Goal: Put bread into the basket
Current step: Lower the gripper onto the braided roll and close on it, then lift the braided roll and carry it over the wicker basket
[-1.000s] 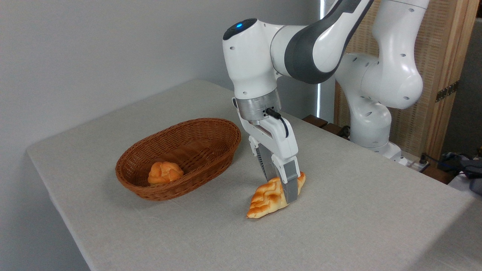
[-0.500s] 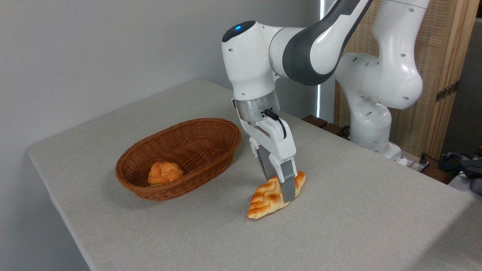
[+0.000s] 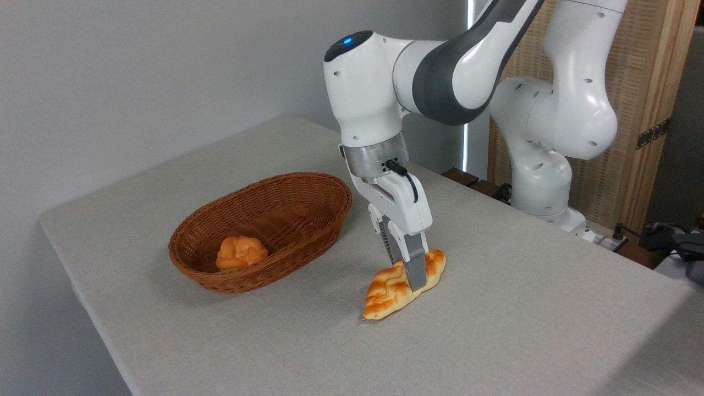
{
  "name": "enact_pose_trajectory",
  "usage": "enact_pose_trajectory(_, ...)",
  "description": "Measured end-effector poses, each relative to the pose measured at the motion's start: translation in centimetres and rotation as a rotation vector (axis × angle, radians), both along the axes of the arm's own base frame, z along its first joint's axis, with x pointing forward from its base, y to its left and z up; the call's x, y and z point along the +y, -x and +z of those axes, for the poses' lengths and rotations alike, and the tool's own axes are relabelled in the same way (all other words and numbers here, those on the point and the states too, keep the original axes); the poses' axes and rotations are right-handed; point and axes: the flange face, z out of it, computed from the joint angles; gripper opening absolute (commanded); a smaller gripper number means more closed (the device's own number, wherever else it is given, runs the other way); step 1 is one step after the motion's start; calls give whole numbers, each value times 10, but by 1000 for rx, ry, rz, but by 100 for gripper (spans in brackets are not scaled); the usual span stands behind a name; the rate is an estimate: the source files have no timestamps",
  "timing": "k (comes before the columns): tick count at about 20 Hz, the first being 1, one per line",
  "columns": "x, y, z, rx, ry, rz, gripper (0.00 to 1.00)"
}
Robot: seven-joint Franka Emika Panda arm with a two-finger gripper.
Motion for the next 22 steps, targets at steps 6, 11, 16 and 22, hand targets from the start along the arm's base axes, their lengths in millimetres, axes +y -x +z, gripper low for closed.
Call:
enact_pose_trajectory(6,0,-1,4,-8,2,2,30)
enact_pose_trajectory(11,-3,-22,56,-109,128,83,30)
enact_pose_trajectory(16,-23,-31,119,-97,280,163,30)
enact_pose_trajectory(22,-99,-24,135,-63,348,258,32)
